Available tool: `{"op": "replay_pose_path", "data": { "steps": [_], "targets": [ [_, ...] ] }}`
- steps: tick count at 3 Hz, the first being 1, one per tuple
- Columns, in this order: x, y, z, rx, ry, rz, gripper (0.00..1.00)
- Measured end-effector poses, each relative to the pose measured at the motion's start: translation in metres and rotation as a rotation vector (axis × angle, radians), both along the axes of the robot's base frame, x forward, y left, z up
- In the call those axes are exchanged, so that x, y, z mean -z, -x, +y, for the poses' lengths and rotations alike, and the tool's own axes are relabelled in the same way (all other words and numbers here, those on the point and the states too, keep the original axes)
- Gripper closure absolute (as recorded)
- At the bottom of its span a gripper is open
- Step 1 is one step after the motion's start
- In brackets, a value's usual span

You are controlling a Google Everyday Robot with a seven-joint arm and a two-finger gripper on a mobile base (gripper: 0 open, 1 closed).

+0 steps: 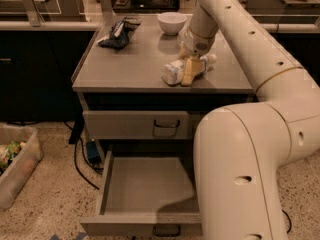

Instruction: Place blue plastic bottle into middle drawer

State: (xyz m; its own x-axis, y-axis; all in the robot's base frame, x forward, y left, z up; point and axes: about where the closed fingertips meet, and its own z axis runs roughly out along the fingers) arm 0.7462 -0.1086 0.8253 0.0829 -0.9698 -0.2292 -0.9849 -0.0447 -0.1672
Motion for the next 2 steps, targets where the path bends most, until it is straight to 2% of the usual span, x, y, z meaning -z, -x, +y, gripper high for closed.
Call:
{"op": "replay_pose_path", "data": {
  "steps": [1, 2],
  "targets": [
    [-0.0004, 0.0000, 0.0000, 0.000, 0.000, 0.000, 0.95],
    [-0.0035, 0.0000, 0.0000, 0.000, 0.000, 0.000, 1.00]
  ]
}}
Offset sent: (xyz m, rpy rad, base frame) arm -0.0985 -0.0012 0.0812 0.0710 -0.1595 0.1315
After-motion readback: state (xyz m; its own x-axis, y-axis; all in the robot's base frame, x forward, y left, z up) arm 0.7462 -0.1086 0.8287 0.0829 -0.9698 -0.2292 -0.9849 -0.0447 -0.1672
